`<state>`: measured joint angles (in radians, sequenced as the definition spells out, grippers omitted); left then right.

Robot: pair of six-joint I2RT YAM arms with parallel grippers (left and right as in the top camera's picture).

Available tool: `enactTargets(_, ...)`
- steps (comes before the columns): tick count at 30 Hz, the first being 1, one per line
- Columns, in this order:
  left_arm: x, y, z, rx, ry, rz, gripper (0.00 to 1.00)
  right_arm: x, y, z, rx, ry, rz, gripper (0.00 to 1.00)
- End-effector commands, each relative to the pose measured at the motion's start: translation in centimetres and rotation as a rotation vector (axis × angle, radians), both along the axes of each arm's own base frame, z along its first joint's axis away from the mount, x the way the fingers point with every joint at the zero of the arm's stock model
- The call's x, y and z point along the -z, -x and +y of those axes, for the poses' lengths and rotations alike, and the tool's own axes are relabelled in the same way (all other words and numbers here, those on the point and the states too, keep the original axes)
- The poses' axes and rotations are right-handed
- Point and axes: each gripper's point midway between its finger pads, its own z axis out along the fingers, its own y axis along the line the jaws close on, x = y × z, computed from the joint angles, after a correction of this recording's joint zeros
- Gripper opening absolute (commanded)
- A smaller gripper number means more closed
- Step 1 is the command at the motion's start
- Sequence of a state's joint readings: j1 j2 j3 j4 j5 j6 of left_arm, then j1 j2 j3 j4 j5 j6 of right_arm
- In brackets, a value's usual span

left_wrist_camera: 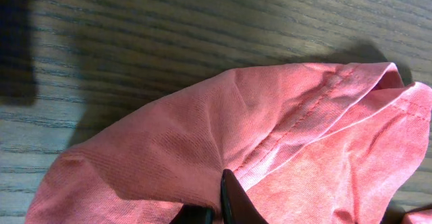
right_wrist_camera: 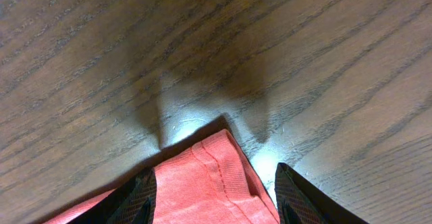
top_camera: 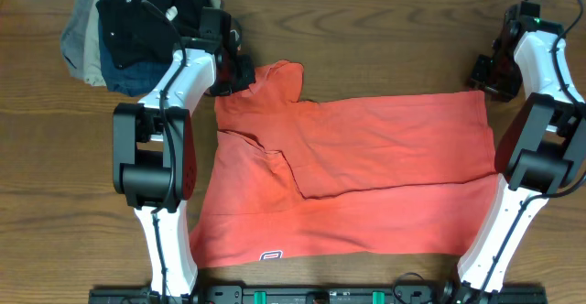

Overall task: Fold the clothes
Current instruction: 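Move the right gripper to the shirt's upper right corner and grasp, then fold the top edge toward the front with both grippers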

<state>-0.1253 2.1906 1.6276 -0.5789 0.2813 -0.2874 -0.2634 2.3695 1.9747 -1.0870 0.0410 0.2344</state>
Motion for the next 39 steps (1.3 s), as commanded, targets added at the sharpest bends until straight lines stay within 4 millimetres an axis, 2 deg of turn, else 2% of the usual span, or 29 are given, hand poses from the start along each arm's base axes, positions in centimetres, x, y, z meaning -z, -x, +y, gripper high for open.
enactTargets(1,-0.3,-0.3,0.3,-0.004,-0.012,-0.009,0.06,1.7,0.6,0.0,0.024,-0.004,0.037,0.54)
enactTargets(6,-0.3,-0.3,0.3,-0.004,-0.012,-0.007,0.06,3.0,0.8,0.3,0.023,-0.023,0.062,0.49)
enactTargets(11,-0.3,-0.3,0.3,-0.004,-0.012,-0.007,0.06,3.4,1.0,0.3,0.023,-0.024,0.071,0.35)
enactTargets(17,-0.4,-0.5,0.3,-0.004,-0.01,-0.02,0.06,3.3,1.1,-0.1,0.033,-0.024,0.071,0.02)
enactTargets(18,-0.7,-0.6,0.2,-0.003,-0.006,-0.025,0.06,3.3,1.1,-0.2,0.036,-0.025,0.072,0.01)
enactTargets(21,-2.4,-0.7,-0.5,0.011,0.031,-0.053,0.06,3.2,1.5,-0.8,0.049,-0.026,0.079,0.01)
enactTargets(26,-6.8,0.2,-1.3,0.032,0.059,-0.097,0.06,2.6,2.4,-2.4,0.11,-0.016,0.099,0.01)
enactTargets(33,-12.0,3.7,-1.6,0.048,0.083,-0.083,0.07,0.1,3.3,-3.0,0.162,-0.02,0.106,0.01)
enactTargets(39,-15.9,8.1,-1.0,0.046,0.078,-0.044,0.06,-2.8,4.4,-2.9,0.229,-0.022,0.102,0.01)
